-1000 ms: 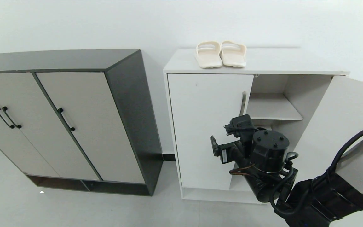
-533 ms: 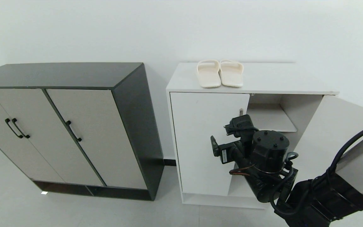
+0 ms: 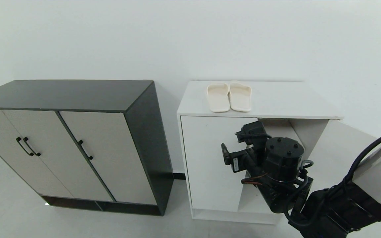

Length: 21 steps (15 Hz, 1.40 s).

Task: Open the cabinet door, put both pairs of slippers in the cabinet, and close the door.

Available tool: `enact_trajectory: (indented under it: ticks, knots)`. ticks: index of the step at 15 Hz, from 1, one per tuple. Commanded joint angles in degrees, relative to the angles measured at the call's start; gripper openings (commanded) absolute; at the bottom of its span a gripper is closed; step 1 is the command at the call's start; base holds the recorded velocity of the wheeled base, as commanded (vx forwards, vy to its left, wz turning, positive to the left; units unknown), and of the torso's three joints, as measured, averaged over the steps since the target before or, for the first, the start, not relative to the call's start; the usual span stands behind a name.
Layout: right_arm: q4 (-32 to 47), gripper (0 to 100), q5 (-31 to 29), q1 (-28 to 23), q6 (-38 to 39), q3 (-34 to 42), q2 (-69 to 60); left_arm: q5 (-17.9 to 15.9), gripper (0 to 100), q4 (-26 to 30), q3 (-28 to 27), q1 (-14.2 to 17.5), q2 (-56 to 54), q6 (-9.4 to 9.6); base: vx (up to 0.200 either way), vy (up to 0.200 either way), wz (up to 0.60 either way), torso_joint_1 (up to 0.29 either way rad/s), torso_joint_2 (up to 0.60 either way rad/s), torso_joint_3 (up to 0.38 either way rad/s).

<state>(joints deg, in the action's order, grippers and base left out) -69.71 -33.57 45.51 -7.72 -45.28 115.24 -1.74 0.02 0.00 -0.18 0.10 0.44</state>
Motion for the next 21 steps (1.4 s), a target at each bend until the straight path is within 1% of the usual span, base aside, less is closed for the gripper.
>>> enact_trajectory:
  ticks: [1,8,10,11,13,15,16,19,20,21]
  knots:
    - [0.0,100,0.0,0.0,0.0,0.0,0.0,0.0,0,0.0,0.0,0.0,0.1,0.00,0.000,0.000,0.00,0.246,-0.57,-0.325]
    - [-0.2,100,0.1,0.0,0.0,0.0,-0.1,0.0,0,0.0,0.0,0.0,0.1,0.00,0.000,0.000,0.00,0.242,-0.54,-0.306]
    - [-0.3,100,0.2,-0.3,-0.2,0.0,0.0,0.0,0,0.0,0.0,0.0,0.1,0.00,0.000,0.000,0.00,0.178,-0.40,-0.217]
    - [-0.7,100,1.5,-0.9,-1.2,0.5,0.0,0.0,0,0.0,0.0,0.0,0.1,0.00,0.000,0.000,0.00,0.115,-0.27,-0.124]
    - [-1.1,100,1.4,-1.1,-2.2,0.2,-0.2,0.0,0,0.0,0.0,0.0,0.1,0.00,0.000,0.000,0.00,0.016,-0.03,-0.016]
    - [3.8,100,1.3,-1.0,-1.5,-0.5,-2.6,0.0,0,0.0,0.0,0.0,0.1,0.09,0.000,0.000,0.00,0.000,0.00,0.000]
    - [9.4,100,1.3,-0.9,1.3,-1.9,-4.4,0.0,0,0.1,0.0,0.0,0.1,0.09,0.000,0.000,0.00,0.000,0.00,0.000]
    - [29.6,100,1.3,0.0,11.8,-8.2,-8.9,0.0,0,0.0,0.0,0.0,0.1,0.26,0.000,0.000,0.00,0.000,0.00,0.000]
    - [33.2,100,1.2,0.1,14.6,-10.1,-9.1,0.0,0,0.0,0.0,0.0,0.1,0.26,0.000,0.000,0.00,0.000,0.00,0.000]
    - [34.5,100,1.2,0.0,15.8,-10.9,-9.0,0.0,0,0.0,0.0,0.0,0.1,0.09,0.000,0.000,0.00,0.000,0.00,0.000]
